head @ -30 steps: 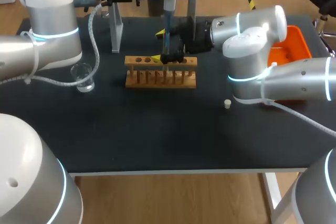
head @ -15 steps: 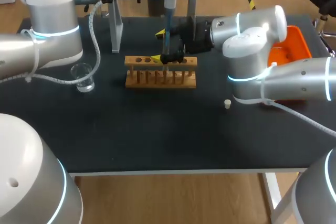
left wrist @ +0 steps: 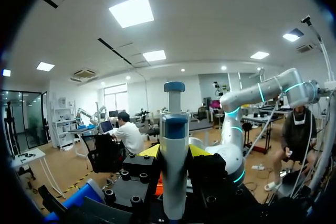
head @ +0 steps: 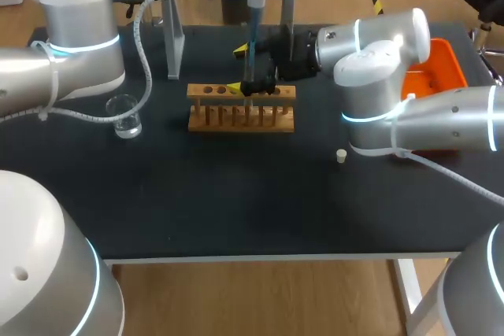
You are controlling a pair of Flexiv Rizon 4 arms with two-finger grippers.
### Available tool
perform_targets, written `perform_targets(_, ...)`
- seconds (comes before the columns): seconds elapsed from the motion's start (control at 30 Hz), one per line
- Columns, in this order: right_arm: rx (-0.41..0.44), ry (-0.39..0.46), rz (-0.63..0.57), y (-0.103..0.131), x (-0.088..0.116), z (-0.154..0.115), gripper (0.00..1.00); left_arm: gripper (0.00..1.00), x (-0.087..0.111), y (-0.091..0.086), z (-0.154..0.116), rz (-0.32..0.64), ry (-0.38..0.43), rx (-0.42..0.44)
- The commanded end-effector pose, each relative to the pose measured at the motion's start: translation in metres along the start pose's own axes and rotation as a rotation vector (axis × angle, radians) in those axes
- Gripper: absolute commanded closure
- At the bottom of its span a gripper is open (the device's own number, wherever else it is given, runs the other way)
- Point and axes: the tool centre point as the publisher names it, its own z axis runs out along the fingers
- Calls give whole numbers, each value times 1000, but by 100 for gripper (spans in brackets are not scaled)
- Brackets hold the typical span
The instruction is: Invert the test tube, pick up the pipette, mount the tip to pipette, aspirate from beaker and dispense into the tube, eject the tip, return the pipette, and cap with the stopper.
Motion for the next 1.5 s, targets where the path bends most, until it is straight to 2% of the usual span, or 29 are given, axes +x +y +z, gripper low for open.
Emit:
perform_targets(0.03,0,2,0,0,-1,0,0,100,4,-4,1,1,-8,-7)
perform_targets(1.03,0,2,0,0,-1,0,0,100,7,-31,5,44,-19,-38)
perform_targets(1.5,0,2,0,0,-1,0,0,100,16,-56,8,88,-31,-70)
